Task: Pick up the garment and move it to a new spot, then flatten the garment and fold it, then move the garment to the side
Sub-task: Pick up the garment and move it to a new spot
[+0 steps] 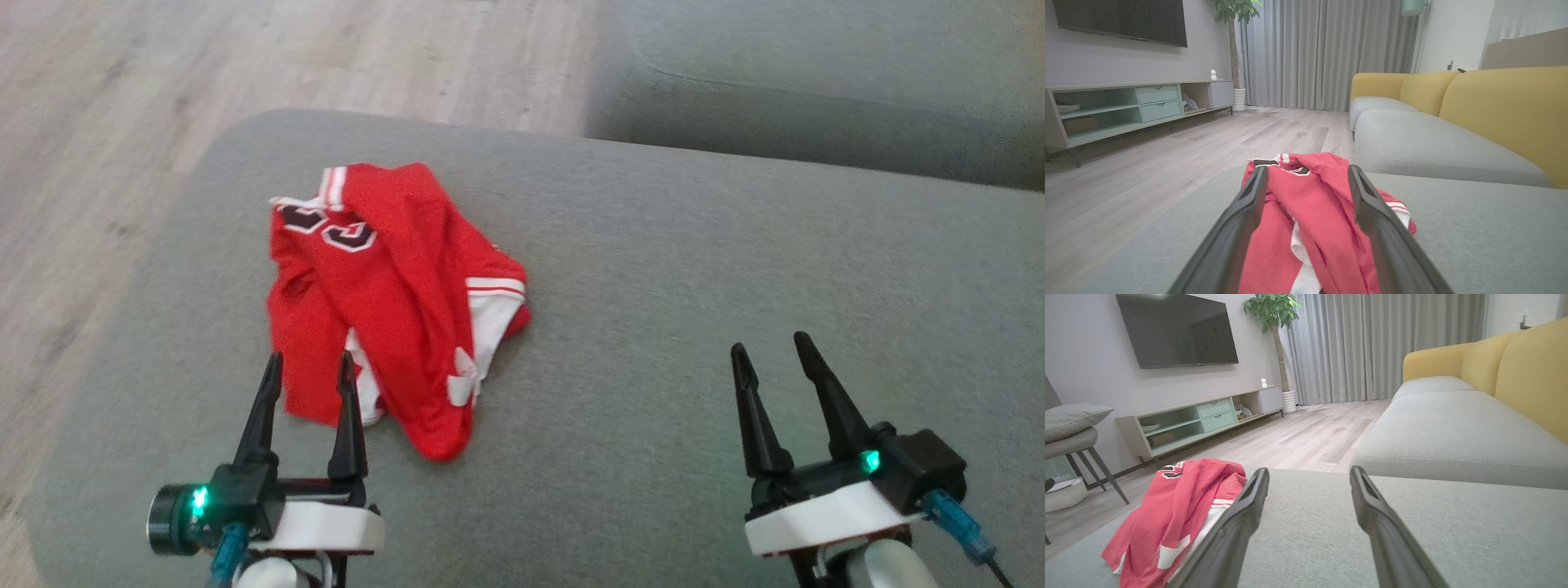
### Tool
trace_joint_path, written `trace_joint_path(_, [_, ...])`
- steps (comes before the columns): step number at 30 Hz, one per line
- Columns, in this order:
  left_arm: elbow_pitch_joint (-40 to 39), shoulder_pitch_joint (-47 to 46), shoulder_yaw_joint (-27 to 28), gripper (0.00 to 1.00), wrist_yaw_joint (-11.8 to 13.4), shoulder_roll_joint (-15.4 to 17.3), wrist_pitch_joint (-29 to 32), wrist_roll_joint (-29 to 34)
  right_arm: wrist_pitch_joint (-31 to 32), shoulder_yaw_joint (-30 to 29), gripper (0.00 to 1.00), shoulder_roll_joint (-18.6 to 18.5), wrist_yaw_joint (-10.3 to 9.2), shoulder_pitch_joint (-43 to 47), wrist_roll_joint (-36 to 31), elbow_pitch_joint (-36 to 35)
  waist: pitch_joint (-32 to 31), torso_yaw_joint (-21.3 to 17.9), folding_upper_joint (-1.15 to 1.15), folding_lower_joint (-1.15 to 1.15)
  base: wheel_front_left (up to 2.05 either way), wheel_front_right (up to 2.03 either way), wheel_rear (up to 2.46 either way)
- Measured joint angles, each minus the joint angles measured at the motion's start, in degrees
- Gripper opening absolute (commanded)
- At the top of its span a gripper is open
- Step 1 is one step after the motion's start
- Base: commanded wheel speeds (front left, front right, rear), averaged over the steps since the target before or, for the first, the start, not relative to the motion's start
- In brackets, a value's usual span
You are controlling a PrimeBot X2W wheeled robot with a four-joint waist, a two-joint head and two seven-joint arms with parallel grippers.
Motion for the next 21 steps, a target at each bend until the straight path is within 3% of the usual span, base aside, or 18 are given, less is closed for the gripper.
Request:
trace_joint_path(12, [0.2,1.1,0.8,1.00,-0.2,0.0,0.0,0.2,0.0,2.7,1.00,0.0,0.00,0.9,0.3,0.1,-1.3,6.9,0.00,0.00,0.00,0.00,0.00])
trace_joint_path(16, [0.4,1.3,1.0,1.00,-0.7,0.0,0.0,0.9,0.0,3.4,1.00,0.0,0.00,0.9,0.3,0.1,-0.8,7.1,0.00,0.00,0.00,0.00,0.00])
trace_joint_path(21, [1.7,-0.9,1.0,1.00,-3.4,0.3,0.0,2.1,0.0,3.5,1.00,0.0,0.00,0.7,0.1,0.1,1.1,6.1,0.00,0.00,0.00,0.00,0.00])
